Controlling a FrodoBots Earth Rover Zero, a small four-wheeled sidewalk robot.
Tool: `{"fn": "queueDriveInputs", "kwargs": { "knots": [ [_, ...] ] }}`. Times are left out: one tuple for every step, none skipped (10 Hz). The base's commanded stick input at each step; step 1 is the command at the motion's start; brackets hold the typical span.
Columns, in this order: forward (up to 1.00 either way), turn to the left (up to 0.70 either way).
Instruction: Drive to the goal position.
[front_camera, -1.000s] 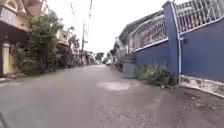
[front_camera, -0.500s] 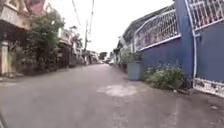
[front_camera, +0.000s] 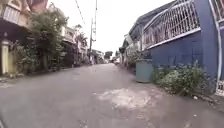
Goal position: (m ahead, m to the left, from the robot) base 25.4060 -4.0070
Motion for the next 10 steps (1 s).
{"fn": "queueDriveInputs", "kwargs": {
  "knots": [
    [0.85,0.09],
    [0.85,0.09],
    [0.85,0.09],
    [0.85,0.09],
    [0.85,0.09],
    [0.85,0.09],
    [0.85,0.09],
    [0.85,0.09],
    [0.85,0.09],
    [0.85,0.09]
  ]
}}
